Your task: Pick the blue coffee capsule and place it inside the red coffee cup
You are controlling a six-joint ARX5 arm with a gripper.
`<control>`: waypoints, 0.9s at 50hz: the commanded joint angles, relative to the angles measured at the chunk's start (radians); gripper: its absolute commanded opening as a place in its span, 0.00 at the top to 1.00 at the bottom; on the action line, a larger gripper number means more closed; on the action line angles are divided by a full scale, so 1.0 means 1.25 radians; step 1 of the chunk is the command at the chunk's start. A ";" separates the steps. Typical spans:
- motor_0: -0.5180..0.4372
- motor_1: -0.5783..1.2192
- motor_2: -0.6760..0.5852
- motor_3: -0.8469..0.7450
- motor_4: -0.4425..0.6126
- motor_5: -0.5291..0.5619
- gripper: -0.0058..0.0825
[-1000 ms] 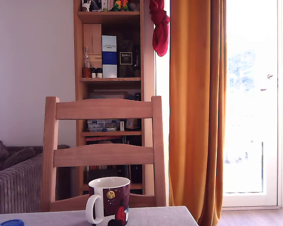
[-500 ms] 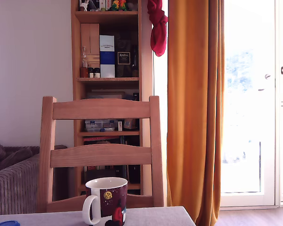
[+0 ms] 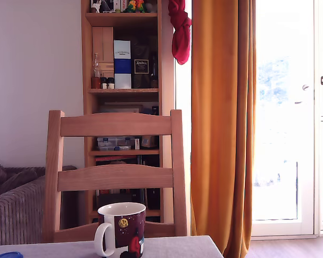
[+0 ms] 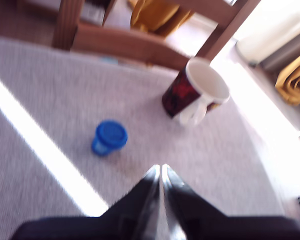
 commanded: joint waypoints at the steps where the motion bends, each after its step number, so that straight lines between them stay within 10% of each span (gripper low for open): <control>1: -0.017 0.036 0.034 0.024 0.006 -0.002 0.29; 22: -0.074 0.344 0.172 -0.014 -0.106 0.046 0.04; 45: -0.098 0.527 0.294 -0.028 -0.135 0.095 0.03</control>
